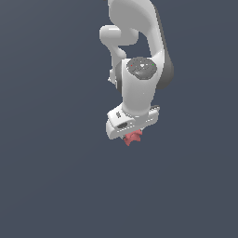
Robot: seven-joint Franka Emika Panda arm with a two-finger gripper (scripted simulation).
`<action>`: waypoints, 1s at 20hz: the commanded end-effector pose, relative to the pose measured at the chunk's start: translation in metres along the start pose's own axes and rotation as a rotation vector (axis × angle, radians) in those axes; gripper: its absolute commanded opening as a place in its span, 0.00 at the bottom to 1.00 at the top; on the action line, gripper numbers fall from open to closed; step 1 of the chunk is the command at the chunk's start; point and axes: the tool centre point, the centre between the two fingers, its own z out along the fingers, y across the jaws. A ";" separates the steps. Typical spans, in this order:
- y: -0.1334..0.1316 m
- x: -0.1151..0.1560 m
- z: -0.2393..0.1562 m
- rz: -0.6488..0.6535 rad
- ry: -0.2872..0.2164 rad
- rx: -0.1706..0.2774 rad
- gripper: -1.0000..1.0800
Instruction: Pick up the object and move it to a goal position.
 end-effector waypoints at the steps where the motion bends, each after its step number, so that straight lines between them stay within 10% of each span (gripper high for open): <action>1: -0.022 0.008 -0.022 0.001 -0.001 0.000 0.00; 20: -0.121 0.054 -0.125 0.001 0.000 0.001 0.00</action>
